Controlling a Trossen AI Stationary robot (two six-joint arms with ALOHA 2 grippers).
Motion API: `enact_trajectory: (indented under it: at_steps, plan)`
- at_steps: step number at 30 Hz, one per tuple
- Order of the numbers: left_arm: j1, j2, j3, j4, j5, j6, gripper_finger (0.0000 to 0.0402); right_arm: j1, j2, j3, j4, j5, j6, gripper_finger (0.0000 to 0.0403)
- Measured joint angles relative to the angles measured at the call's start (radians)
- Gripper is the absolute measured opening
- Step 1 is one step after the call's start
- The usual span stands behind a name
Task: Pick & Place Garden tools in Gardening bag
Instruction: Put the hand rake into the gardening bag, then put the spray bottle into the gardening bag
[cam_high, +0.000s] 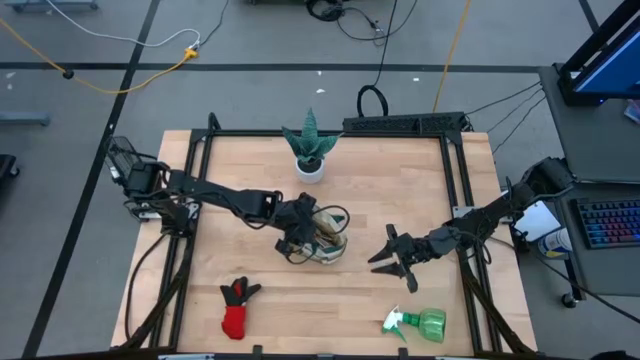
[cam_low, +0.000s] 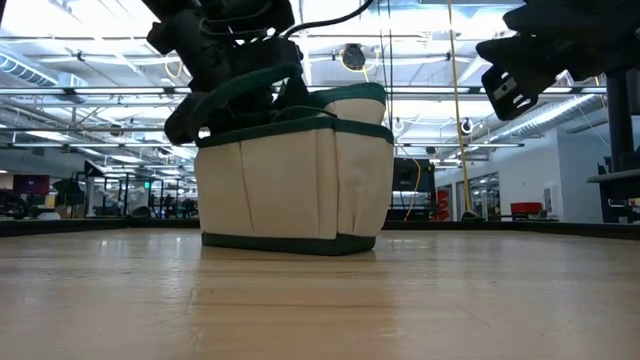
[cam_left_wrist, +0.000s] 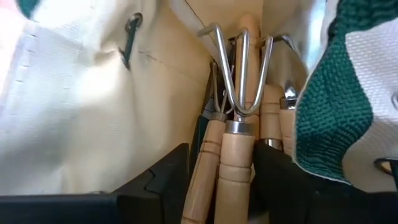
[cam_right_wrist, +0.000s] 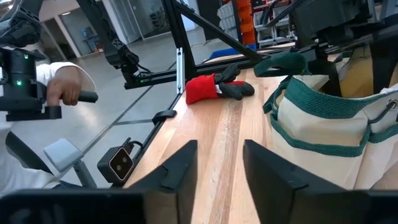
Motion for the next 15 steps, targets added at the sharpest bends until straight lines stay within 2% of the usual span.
enact_trajectory:
  at_steps: [4,9,15]
  plan:
    - [-0.018,-0.028,-0.001,0.021,-0.019,0.011,0.0184,0.000,0.000,0.000,0.000,-0.008,-0.020,0.0154]
    - [-0.043,-0.083,-0.001,0.054,-0.045,0.008,0.0184,0.000,0.000,0.000,0.014,-0.081,-0.048,0.0187]
    - [-0.071,-0.146,-0.001,0.067,-0.115,-0.018,0.0184,0.000,0.000,0.053,-0.073,-0.137,-0.073,0.0192]
